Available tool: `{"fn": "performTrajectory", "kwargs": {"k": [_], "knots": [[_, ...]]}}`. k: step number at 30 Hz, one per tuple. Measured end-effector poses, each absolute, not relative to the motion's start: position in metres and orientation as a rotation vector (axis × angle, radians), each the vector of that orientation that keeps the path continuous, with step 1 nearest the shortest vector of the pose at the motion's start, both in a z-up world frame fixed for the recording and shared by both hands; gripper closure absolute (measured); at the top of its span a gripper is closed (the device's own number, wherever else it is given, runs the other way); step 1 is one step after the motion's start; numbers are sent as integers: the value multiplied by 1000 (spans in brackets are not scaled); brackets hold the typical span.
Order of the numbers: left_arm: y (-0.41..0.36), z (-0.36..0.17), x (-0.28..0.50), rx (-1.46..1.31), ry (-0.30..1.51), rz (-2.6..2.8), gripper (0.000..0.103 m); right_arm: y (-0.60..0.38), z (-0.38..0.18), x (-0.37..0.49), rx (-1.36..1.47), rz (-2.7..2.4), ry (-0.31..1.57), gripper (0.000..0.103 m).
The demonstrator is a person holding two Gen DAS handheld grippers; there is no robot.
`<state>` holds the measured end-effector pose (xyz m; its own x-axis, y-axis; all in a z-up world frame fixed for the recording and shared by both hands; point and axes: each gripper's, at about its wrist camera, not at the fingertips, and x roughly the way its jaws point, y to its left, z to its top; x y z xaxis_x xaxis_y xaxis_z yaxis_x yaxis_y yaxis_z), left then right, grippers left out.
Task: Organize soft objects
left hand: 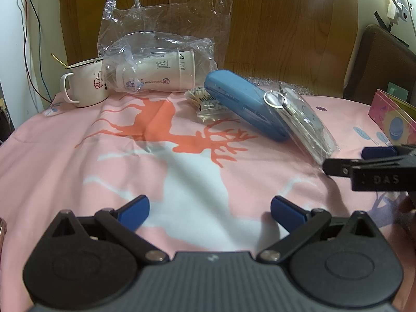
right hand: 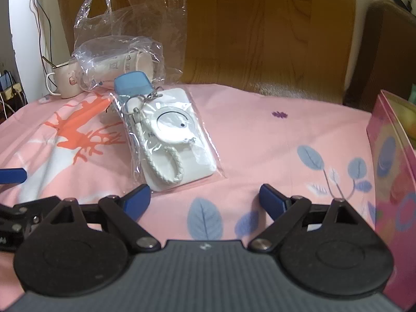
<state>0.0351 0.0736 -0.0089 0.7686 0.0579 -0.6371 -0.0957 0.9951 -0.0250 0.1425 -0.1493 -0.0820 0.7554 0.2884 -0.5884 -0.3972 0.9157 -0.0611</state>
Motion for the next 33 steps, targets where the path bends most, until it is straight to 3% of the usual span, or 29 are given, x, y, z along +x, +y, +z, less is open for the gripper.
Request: {"fn": "performTrajectory", "kwargs": {"k": [15,17,19,21,33], "knots": [[74,-9,35,-61,688,82,0,-138,-79,147,-206,559,606,12],[74,-9,35,-61,688,82,0,-135,-81,148,-217,555,622,22],[74,-8,36,-63,687,81,0,-133,-81,144,-241,535,596,55],[74,-8,36,-65,687,81,0,-134,-80,141,-225,548,590,77],[77,-8,34,-87,676,62,0,-173,-81,43,-458,446,486,87]]}}
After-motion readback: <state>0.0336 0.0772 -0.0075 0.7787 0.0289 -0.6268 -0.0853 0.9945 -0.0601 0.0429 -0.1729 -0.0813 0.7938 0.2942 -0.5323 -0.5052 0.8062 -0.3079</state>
